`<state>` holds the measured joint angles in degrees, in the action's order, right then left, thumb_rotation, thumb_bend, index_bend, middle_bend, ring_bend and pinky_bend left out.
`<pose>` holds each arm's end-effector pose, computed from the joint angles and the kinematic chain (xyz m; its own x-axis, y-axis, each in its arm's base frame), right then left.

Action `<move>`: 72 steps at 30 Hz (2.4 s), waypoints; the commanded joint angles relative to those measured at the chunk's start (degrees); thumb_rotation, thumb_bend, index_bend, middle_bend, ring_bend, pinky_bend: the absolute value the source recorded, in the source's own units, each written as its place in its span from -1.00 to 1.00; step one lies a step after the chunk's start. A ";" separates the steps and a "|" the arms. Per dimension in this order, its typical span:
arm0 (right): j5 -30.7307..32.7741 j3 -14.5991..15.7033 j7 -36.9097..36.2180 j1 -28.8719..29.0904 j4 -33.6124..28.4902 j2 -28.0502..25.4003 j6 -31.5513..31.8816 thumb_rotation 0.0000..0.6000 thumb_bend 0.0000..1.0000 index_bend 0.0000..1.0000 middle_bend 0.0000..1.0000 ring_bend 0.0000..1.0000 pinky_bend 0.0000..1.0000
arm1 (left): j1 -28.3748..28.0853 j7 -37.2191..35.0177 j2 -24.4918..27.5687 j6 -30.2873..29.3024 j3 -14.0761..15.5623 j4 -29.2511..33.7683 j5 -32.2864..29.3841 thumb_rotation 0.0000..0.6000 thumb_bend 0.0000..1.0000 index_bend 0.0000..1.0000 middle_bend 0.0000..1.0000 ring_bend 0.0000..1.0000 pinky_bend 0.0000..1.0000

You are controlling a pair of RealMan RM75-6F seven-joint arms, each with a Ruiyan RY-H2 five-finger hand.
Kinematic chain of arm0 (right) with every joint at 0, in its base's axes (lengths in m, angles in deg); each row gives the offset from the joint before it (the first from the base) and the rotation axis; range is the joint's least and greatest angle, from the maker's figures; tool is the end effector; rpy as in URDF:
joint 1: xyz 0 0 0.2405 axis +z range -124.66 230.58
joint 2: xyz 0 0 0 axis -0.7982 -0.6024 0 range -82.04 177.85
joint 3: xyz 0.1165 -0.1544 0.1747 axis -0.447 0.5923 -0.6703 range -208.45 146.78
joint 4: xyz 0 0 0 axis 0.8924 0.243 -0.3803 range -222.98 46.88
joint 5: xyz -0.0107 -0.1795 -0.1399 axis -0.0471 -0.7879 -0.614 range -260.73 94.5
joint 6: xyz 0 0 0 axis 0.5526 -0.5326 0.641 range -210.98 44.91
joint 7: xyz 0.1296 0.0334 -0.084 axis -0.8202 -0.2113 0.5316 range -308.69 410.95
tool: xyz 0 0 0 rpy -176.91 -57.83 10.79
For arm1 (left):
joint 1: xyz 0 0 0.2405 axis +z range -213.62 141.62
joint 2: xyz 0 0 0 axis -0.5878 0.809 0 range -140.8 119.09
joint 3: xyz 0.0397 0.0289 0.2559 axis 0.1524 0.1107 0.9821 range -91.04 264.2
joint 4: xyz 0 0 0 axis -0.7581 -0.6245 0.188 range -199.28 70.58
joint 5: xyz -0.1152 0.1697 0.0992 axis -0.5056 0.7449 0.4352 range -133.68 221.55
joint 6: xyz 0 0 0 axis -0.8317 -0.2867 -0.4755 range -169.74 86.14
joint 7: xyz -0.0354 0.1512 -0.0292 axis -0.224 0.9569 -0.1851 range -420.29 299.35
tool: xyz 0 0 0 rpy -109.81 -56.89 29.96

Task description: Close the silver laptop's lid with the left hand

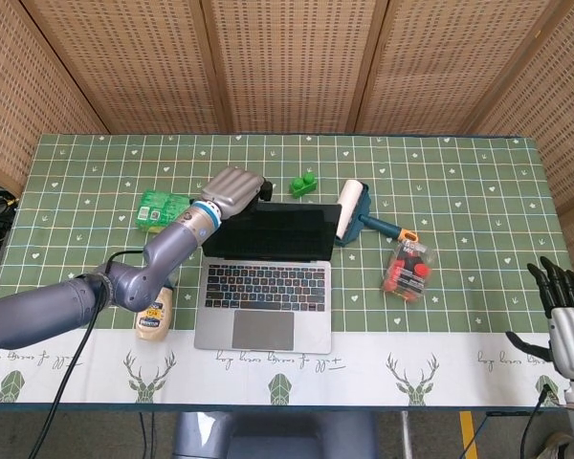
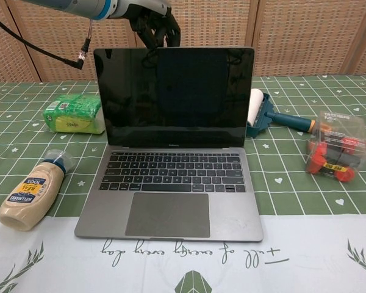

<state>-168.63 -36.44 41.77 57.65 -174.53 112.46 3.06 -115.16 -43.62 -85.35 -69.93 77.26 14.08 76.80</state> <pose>-0.3387 -0.2080 0.1646 0.3259 0.0698 0.9428 -0.9451 0.0005 0.3267 0.0059 0.4807 0.0225 0.5434 0.3661 0.7554 0.8062 -0.4782 -0.3483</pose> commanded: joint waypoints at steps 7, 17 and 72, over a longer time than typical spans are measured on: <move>-0.87 0.30 0.03 -0.30 -0.62 -0.33 0.80 1.00 -0.91 -1.00 -1.00 -1.00 -1.00 | 1.55 -2.29 4.02 -2.50 -0.71 9.57 5.50 1.00 1.00 -0.10 -0.31 -0.38 -0.37; -2.39 0.82 0.49 -0.68 -1.42 -0.57 2.01 1.00 -0.91 -1.00 -1.00 -1.00 -1.00 | 4.16 -2.58 7.35 -4.98 1.05 20.10 10.83 1.00 1.00 -0.09 -0.30 -0.37 -0.36; -6.84 3.10 3.86 -1.72 -4.85 -1.40 4.25 1.00 -0.91 -1.00 -1.00 -1.00 -1.00 | 17.65 1.19 -6.99 -12.50 13.25 22.53 22.01 1.00 0.93 -0.28 -0.46 -0.47 -0.42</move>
<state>-175.52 -33.35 45.61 55.92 -179.37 111.05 7.37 -98.15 -41.92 -92.78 -81.52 90.84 36.17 98.31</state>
